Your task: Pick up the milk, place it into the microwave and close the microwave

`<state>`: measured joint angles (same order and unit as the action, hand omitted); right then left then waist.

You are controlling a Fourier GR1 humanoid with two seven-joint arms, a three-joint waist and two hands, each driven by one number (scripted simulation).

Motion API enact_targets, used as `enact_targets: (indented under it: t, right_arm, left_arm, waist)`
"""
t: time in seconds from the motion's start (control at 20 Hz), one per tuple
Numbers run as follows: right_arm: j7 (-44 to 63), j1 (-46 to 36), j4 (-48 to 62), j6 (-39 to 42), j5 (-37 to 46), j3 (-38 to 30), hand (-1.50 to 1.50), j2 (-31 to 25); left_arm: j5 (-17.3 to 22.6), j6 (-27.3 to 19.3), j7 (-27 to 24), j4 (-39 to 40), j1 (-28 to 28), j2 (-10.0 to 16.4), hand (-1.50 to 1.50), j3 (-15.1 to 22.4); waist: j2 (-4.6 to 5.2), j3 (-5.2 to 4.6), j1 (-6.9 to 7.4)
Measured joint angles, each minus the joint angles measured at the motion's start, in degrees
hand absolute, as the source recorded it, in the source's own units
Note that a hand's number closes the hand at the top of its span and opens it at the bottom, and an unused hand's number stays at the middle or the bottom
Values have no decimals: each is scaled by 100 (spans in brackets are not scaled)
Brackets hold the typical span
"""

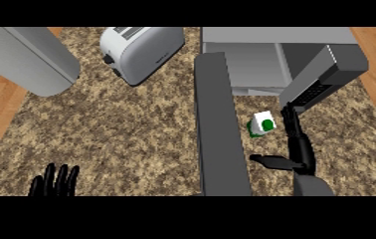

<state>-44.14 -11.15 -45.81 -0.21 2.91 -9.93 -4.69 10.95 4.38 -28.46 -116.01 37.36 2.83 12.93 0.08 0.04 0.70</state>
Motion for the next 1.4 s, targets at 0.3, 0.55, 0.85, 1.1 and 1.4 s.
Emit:
enact_targets:
  t: [0.3,0.55,0.85,1.1,1.4]
  right_arm:
    - [-788,-344,1028,-27,24,-147,-150,-84]
    - [-1107,-777,1819,-23,79,-236,-150,-215]
    - [-1449,-1226,2544,32,130,-314,-150,-275]
    - [-1505,-1419,2826,60,154,-316,-150,-195]
    - [-1528,-1627,3116,64,66,-449,-150,-157]
  left_arm:
    - [-47,-44,-90,-11,118,15,-150,110]
    - [-16,-68,-84,-13,125,33,-150,182]
    - [16,-69,-115,-76,224,95,-150,204]
    - [16,-85,-176,15,182,118,-150,201]
    - [65,5,-392,138,243,203,-150,122]
  waist:
    - [-2,0,-6]
    - [3,1,4]
    - [13,5,33]
    - [12,4,29]
    - [17,5,44]
